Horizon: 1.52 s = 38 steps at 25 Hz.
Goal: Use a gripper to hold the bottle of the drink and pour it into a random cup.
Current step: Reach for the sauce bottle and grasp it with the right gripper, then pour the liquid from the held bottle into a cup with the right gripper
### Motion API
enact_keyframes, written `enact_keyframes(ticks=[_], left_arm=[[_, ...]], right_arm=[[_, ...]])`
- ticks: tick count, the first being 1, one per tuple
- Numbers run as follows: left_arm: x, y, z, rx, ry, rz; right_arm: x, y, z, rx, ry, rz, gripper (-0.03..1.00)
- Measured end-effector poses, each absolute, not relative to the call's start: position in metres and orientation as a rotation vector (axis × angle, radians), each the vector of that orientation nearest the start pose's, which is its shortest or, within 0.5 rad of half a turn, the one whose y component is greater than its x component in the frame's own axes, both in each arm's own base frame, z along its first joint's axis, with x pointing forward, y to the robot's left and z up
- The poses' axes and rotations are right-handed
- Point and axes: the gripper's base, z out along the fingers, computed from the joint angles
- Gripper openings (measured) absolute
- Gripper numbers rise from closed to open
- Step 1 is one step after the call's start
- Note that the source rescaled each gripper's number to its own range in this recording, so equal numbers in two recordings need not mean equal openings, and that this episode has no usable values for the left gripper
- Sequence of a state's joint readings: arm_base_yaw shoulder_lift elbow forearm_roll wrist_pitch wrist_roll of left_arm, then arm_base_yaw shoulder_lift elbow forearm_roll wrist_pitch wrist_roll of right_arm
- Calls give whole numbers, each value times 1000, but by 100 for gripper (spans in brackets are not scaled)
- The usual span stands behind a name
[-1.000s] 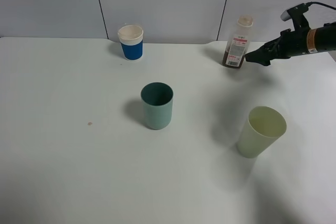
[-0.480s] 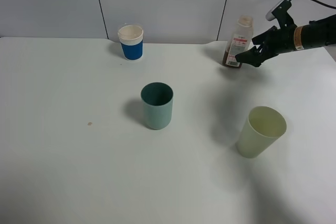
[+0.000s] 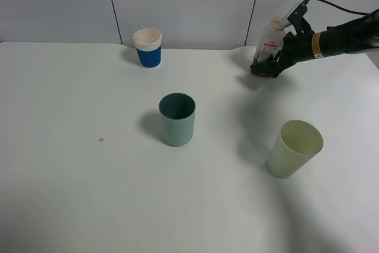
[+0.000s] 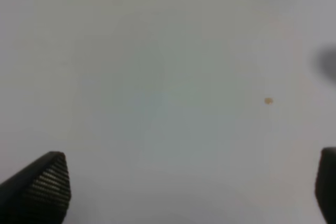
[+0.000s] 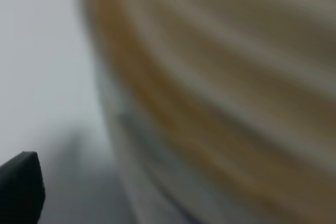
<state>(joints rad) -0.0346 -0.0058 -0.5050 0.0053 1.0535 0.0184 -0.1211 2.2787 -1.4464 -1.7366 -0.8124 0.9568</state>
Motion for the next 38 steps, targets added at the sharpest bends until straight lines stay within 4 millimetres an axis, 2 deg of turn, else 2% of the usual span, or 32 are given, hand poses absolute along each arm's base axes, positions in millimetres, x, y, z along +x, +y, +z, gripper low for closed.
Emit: enact_keyframes(ticks=[2, 3, 6, 7, 8, 9, 10, 21, 24, 27, 32, 38], left_arm=[[-6, 1, 279, 53, 2026, -4], [-6, 0, 279, 54, 2026, -10], [-6, 1, 279, 53, 2026, -4], [-6, 1, 279, 53, 2026, -4], [-6, 1, 279, 53, 2026, -4], [-6, 1, 279, 53, 2026, -4], [-6, 1, 279, 53, 2026, -4], [-6, 1, 279, 53, 2026, -4], [-6, 1, 279, 53, 2026, -4], [-6, 1, 279, 53, 2026, -4], [-6, 1, 279, 53, 2027, -4], [-6, 1, 279, 53, 2026, -4]], right_arm=[[455, 12, 108, -1071, 1915, 472, 88], [455, 12, 108, -1072, 1915, 474, 78], [455, 12, 108, -1072, 1915, 474, 41], [455, 12, 108, -1071, 1916, 473, 37], [455, 12, 109, -1070, 1914, 482, 24], [455, 13, 109, -1069, 1914, 486, 5], [455, 13, 109, -1058, 1921, 494, 0], [455, 12, 109, -900, 2017, 579, 1], [455, 13, 115, -895, 2023, 574, 1], [454, 20, 134, -918, 1988, 554, 1], [450, 24, 185, -917, 1903, 507, 1], [431, 25, 224, -790, 1795, 458, 1]])
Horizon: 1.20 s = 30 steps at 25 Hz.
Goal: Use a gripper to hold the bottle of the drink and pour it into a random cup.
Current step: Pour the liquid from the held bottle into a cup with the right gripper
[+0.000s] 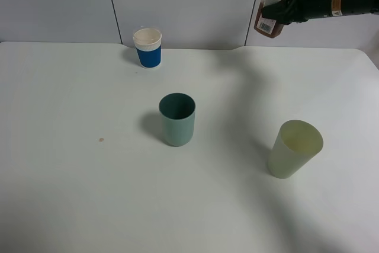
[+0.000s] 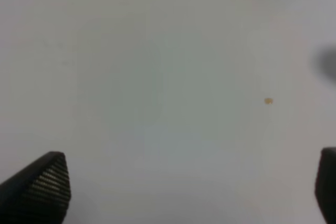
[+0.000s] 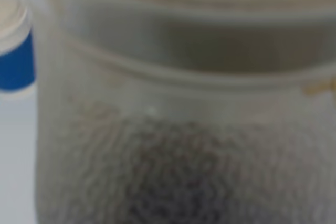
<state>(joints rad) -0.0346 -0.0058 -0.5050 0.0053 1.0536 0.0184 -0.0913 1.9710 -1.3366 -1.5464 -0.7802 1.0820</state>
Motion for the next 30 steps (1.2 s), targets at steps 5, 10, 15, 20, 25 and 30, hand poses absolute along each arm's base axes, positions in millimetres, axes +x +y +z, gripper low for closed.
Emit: enact_keyframes(ticks=[5, 10, 15, 20, 25, 30], left_arm=[[-6, 1, 279, 53, 2026, -4], [-6, 1, 279, 53, 2026, -4], [-6, 1, 279, 53, 2026, -4], [-6, 1, 279, 53, 2026, -4], [-6, 1, 279, 53, 2026, -4], [-6, 1, 279, 53, 2026, -4]], right_arm=[[405, 21, 238, -672, 1721, 352, 1], [374, 12, 246, -560, 1708, 200, 1], [342, 5, 252, -526, 1749, 54, 1], [320, 7, 249, -548, 1798, 27, 1], [305, 30, 234, -664, 1849, 110, 1], [292, 53, 220, -836, 1868, 161, 1]])
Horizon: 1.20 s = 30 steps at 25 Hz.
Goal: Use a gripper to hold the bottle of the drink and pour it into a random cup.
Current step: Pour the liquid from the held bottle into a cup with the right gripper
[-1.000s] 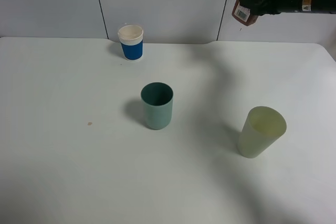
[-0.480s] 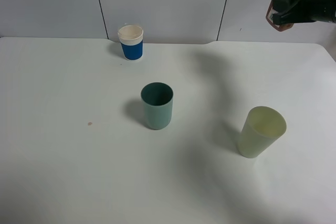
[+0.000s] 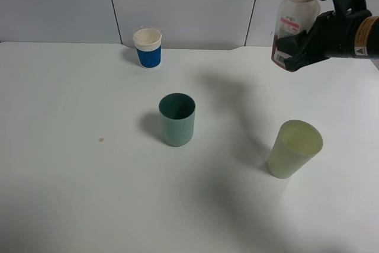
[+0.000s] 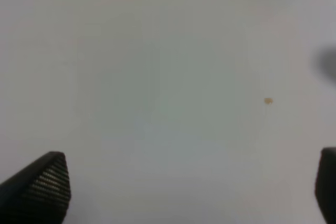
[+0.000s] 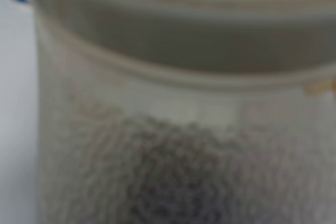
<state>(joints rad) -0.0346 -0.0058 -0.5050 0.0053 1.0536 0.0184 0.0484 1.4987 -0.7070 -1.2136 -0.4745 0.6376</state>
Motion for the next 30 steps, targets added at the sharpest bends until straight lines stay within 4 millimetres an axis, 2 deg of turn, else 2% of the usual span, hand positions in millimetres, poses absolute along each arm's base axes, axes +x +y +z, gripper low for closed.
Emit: enact_keyframes(ticks=[6, 15, 30], left_arm=[[-6, 1, 279, 53, 2026, -4], [-6, 1, 279, 53, 2026, -4], [-6, 1, 279, 53, 2026, -4]], right_arm=[[286, 70, 215, -935, 1893, 181, 1], [281, 89, 210, -1025, 1929, 94, 1], [290, 136, 237, -1119, 1833, -74, 1]])
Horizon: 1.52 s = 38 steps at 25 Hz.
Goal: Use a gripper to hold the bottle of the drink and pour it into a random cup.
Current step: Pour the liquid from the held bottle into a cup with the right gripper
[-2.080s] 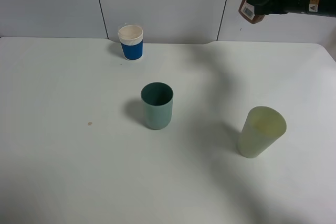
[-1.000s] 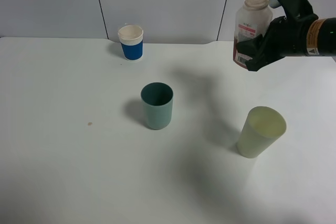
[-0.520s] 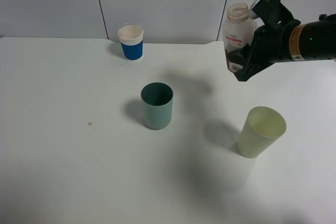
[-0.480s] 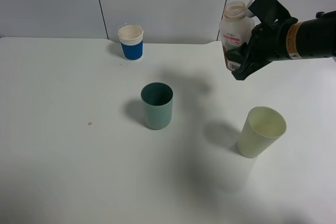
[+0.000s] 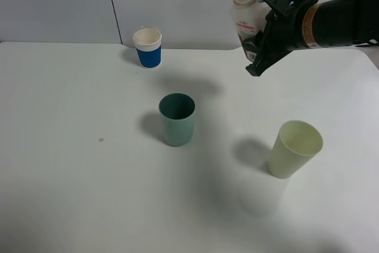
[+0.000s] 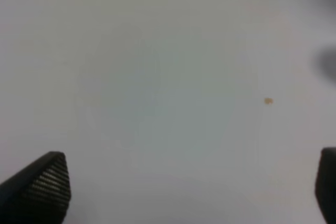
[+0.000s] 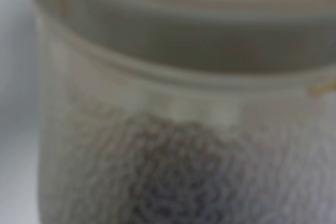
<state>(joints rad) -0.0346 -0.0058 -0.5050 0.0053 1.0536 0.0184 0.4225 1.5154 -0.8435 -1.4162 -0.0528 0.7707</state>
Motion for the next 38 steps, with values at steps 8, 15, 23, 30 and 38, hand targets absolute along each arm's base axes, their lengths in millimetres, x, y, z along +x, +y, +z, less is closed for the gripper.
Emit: enact_keyframes(ticks=[8, 15, 23, 30, 38], left_arm=[[-6, 1, 279, 53, 2026, -4], [-6, 1, 279, 53, 2026, -4], [-6, 0, 279, 54, 2025, -10], [-6, 0, 279, 54, 2026, -10], [-6, 1, 279, 53, 2025, -4]], right_arm=[[294, 169, 212, -1262, 1839, -122, 1], [292, 185, 184, -1405, 1837, -143, 1], [290, 191, 175, -1491, 1803, -248, 1], [282, 204, 178, -1613, 1670, -365, 1], [283, 204, 179, -1760, 1518, -492, 1]])
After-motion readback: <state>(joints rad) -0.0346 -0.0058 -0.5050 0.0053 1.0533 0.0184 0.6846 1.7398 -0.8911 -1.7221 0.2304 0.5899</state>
